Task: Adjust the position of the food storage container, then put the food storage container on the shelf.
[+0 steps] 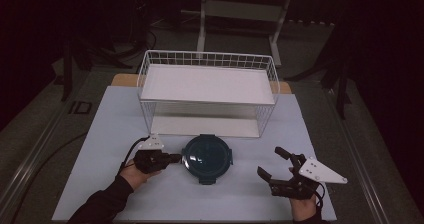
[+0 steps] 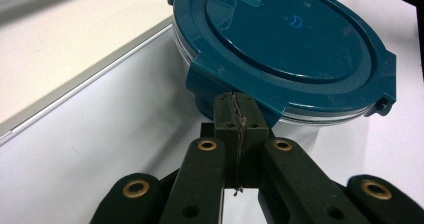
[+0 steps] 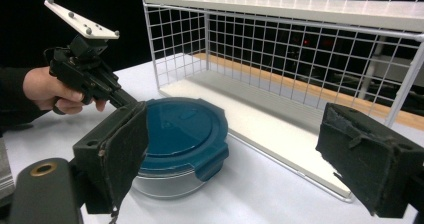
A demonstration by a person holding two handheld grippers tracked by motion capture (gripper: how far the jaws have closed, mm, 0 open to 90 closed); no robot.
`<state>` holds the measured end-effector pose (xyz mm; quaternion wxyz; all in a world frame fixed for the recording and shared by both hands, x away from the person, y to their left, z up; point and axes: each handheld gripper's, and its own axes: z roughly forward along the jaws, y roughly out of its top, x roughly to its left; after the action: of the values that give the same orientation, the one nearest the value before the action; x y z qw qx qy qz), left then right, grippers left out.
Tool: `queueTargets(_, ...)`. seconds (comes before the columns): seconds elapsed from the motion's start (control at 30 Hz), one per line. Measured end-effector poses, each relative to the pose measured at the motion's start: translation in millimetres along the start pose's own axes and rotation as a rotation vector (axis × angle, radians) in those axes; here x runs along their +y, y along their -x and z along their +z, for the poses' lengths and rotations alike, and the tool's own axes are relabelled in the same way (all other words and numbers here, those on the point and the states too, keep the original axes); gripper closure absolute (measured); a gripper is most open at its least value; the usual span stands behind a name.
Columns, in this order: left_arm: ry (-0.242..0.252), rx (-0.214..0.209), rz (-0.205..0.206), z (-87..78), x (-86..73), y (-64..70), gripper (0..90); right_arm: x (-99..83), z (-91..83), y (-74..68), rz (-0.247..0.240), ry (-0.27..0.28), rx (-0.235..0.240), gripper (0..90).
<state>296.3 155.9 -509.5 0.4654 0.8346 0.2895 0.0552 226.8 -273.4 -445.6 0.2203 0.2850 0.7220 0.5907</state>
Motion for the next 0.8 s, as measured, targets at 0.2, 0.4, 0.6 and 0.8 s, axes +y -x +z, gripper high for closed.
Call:
queueTargets(0.2, -0.003, -0.002, 0.002, -0.1, 0.5, -0.5, 90.0, -0.3, 1.3, -1.7, -0.004, -0.007, 0.008, 12.7)
queueTargets(0.4, 0.044, -0.01, -0.025, -14.0, 6.5, -3.7, 68.9, -0.1, 1.9, -2.6, -0.003, -0.01, 0.016, 12.5)
queueTargets(0.6, 0.1, -0.073, -0.089, -32.7, 13.8, -2.9, 12.6, 0.5, 3.5, -4.2, -0.012, -0.012, 0.025, 11.0)
queueTargets(0.8, 0.15, -0.091, -0.08, -50.5, 27.9, 9.6, 1.4, 6.2, 5.9, -7.9, -0.022, 0.009, 0.004, 11.0)
